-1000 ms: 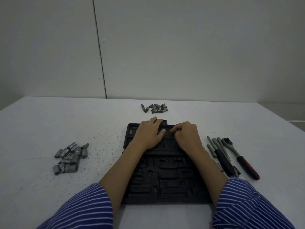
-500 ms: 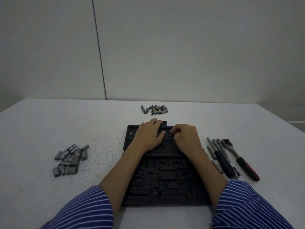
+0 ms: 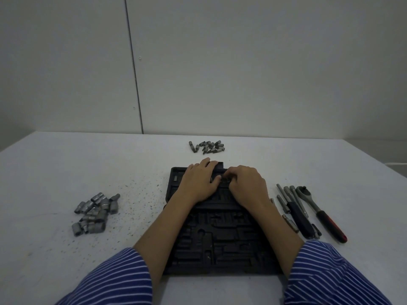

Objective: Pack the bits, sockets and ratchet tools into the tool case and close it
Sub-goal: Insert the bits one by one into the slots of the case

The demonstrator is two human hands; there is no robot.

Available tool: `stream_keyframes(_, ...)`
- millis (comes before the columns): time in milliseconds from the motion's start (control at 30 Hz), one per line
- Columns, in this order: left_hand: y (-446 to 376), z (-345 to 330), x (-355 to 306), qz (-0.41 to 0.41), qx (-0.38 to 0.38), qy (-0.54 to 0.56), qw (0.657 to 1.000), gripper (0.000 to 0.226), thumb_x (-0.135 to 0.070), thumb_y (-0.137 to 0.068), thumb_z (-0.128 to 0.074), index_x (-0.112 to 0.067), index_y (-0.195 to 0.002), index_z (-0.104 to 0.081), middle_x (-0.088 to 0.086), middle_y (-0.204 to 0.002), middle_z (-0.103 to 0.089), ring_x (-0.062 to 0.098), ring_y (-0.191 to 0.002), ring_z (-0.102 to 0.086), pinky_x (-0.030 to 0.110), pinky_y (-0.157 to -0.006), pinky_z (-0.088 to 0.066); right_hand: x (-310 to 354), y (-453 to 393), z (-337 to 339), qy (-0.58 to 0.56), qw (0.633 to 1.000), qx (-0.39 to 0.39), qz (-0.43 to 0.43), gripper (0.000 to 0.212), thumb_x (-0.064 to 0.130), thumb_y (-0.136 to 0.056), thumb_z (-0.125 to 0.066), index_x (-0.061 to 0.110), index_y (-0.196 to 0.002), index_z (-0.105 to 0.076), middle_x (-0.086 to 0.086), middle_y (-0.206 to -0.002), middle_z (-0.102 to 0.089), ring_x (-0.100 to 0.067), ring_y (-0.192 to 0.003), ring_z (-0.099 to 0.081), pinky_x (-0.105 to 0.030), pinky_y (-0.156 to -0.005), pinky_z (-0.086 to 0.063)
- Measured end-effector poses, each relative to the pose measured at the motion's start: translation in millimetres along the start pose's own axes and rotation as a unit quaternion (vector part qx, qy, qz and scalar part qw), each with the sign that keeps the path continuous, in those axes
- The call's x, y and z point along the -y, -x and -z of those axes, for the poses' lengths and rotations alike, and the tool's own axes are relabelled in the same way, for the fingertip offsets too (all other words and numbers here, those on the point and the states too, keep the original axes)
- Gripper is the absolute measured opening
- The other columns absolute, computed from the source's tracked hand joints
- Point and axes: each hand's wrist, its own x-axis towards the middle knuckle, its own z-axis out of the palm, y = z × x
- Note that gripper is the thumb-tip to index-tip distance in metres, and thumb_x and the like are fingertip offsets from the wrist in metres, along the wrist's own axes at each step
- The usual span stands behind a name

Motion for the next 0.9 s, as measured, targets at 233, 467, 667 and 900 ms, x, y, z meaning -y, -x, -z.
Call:
stream_keyframes(233, 0.2, 0.1, -0.1, 0.005, 0.001, -0.002, 1.0, 0.05, -0.037, -0.095, -0.041, -0.016, -0.14, -0.035, 0.007, -0.147, -0.033, 0.026, -0.126, -0.042, 0.037, -0.107, -0.029, 0.8, -1.0, -0.8, 0.017, 1.0, -0.002, 0.009, 0.036, 0.005, -0.085, -0.045, 0.023, -0.102, -0.072, 0.0, -0.101, -0.071, -0.02, -0.093, -0.06, -0.025, -0.065, -0.038)
stream_keyframes(467, -0.5, 1.0, 0.7, 0.005, 0.01, 0.001, 1.0, 0.05, -0.037, -0.095, -0.041, -0.016, -0.14, -0.034, 0.007, -0.147, -0.033, 0.025, -0.129, -0.04, 0.037, -0.108, -0.027, 1.8, -1.8, -0.4, 0.019, 1.0, 0.003, 0.002, 0.036, 0.006, -0.085, -0.045, 0.024, -0.101, -0.072, 0.0, -0.101, -0.071, -0.021, -0.092, -0.061, -0.027, -0.067, -0.042)
stream_keyframes(667, -0.9, 4.0, -0.8, 0.008, 0.013, 0.02, 1.0, 0.049, -0.036, -0.094, -0.044, -0.016, -0.138, -0.036, 0.007, -0.144, -0.037, 0.026, -0.124, -0.044, 0.037, -0.105, -0.031, 2.3, -5.7, 3.3, 0.008, 1.0, 0.024, -0.01, 0.036, 0.007, -0.084, -0.045, 0.026, -0.097, -0.072, 0.0, -0.099, -0.071, -0.023, -0.09, -0.061, -0.026, -0.066, -0.04)
stream_keyframes(900, -5.6, 7.3, -2.5, 0.029, 0.021, 0.02, 0.999, 0.048, -0.036, -0.096, -0.042, -0.015, -0.139, -0.035, 0.009, -0.142, -0.039, 0.028, -0.123, -0.045, 0.037, -0.101, -0.034, 1.8, -17.2, 7.2, -0.016, 0.998, 0.061, -0.024, 0.034, 0.008, -0.084, -0.045, 0.025, -0.095, -0.072, -0.004, -0.097, -0.069, -0.024, -0.084, -0.06, -0.026, -0.065, -0.039)
